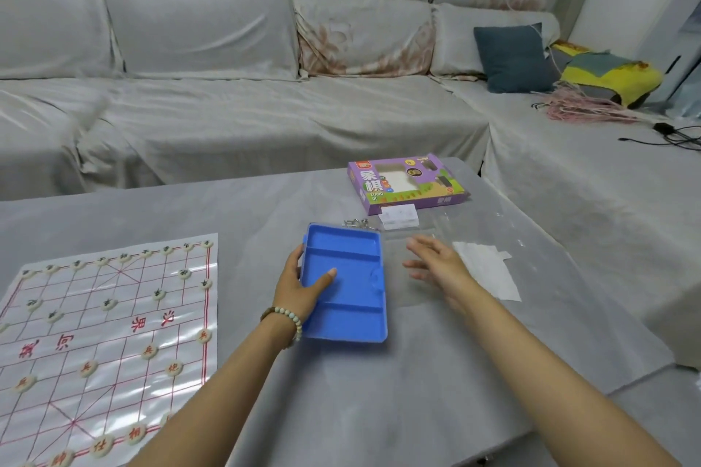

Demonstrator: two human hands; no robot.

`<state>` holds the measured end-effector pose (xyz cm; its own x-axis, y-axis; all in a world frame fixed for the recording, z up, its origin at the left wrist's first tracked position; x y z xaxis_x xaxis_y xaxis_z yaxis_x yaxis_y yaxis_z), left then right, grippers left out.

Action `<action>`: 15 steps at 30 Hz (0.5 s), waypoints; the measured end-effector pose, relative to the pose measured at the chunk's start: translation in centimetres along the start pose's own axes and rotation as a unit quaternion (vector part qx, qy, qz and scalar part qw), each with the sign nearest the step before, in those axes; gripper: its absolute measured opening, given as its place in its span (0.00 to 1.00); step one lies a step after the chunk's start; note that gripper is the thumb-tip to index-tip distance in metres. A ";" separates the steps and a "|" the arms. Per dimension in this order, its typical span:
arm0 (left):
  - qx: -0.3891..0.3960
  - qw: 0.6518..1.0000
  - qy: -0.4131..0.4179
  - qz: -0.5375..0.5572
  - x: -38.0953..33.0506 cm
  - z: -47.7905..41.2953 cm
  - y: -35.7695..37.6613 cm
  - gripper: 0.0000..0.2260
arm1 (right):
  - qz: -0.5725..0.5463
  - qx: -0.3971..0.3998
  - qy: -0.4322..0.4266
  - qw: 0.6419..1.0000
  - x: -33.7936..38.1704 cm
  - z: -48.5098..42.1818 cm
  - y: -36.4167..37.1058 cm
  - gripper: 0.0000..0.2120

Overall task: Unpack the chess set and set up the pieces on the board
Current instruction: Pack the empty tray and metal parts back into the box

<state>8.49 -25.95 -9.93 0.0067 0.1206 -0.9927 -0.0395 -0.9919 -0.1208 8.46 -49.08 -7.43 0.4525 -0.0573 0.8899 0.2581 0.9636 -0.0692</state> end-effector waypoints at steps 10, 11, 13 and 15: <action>-0.035 0.999 -0.030 -0.013 2.8 -7.0 -1.3 0.31 | 0.081 -0.019 0.049 0.995 4.5 -13.4 -0.6 0.15; -0.030 0.999 -0.028 -0.020 3.0 -7.4 -1.2 0.31 | 0.078 -0.018 0.059 0.995 4.7 -14.2 -0.4 0.14; -0.027 0.999 -0.026 -0.024 3.2 -7.8 -1.1 0.30 | 0.070 -0.024 0.085 0.994 5.1 -15.6 -0.6 0.13; -0.031 0.999 -0.027 -0.027 3.4 -8.0 -1.0 0.29 | 0.071 -0.018 0.116 0.990 5.6 -16.5 -0.9 0.11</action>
<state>16.57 -24.92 -13.18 -0.0477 0.1740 -0.9836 0.0205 -0.9843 -0.1751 24.81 -54.53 -9.85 0.6697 0.0162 0.7424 0.2059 0.9565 -0.2066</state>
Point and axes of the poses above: each hand's wrist, its own z-axis away from the middle knuckle, its own y-axis out of the palm, x = y × z, the point moved 2 cm from there along -z, towards the middle knuckle, and after that the axes turned 12 degrees about y, right-handed, at the moved point
